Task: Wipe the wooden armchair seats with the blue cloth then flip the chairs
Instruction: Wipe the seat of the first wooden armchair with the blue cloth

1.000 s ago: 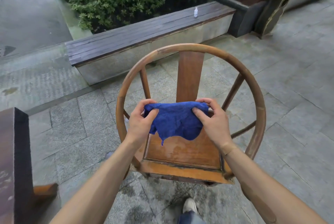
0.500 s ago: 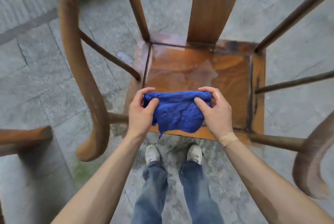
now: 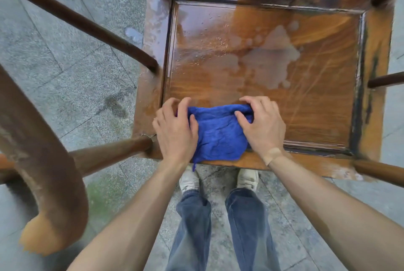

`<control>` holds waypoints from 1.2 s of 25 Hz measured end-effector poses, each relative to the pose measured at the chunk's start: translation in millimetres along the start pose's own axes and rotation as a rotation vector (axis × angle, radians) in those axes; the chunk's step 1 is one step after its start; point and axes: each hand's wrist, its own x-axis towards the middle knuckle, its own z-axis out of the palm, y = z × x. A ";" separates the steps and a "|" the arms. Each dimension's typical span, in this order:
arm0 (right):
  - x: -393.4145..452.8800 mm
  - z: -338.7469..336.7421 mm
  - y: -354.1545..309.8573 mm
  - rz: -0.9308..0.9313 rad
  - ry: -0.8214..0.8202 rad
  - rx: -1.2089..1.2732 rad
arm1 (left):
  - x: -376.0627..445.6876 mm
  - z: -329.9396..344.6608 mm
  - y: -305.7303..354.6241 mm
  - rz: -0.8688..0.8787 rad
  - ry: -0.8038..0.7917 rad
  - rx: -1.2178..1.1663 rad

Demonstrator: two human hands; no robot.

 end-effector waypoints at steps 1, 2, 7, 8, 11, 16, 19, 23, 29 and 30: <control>7.2 -1.5 4.8 -0.047 0.047 -0.047 | -3.8 2.2 9.5 0.065 0.062 0.031; 16.8 -4.0 11.2 -0.065 0.085 -0.089 | -12.1 5.9 21.6 0.151 0.085 0.042; 86.1 -28.9 73.4 0.044 0.084 -0.339 | -58.6 46.5 40.6 0.340 -0.206 0.251; 96.6 -34.3 86.3 0.064 0.067 -0.356 | -56.2 51.7 33.8 0.351 -0.221 0.270; 112.7 -41.4 107.2 0.051 0.049 -0.385 | -21.5 55.8 27.9 0.380 -0.207 0.275; 110.6 -38.9 110.8 0.039 0.100 -0.367 | 132.0 57.7 43.3 0.225 -0.143 0.312; 113.5 -38.3 112.6 0.029 0.112 -0.361 | 239.7 57.2 62.9 0.215 -0.203 0.375; 112.6 -35.6 114.5 0.031 0.112 -0.364 | 298.4 55.8 84.6 0.164 -0.299 0.312; 111.7 -37.4 114.1 0.031 0.096 -0.338 | 130.3 53.1 55.3 0.374 -0.251 0.319; 111.4 -38.6 112.6 0.038 0.088 -0.331 | 84.6 48.8 47.0 0.364 -0.264 0.315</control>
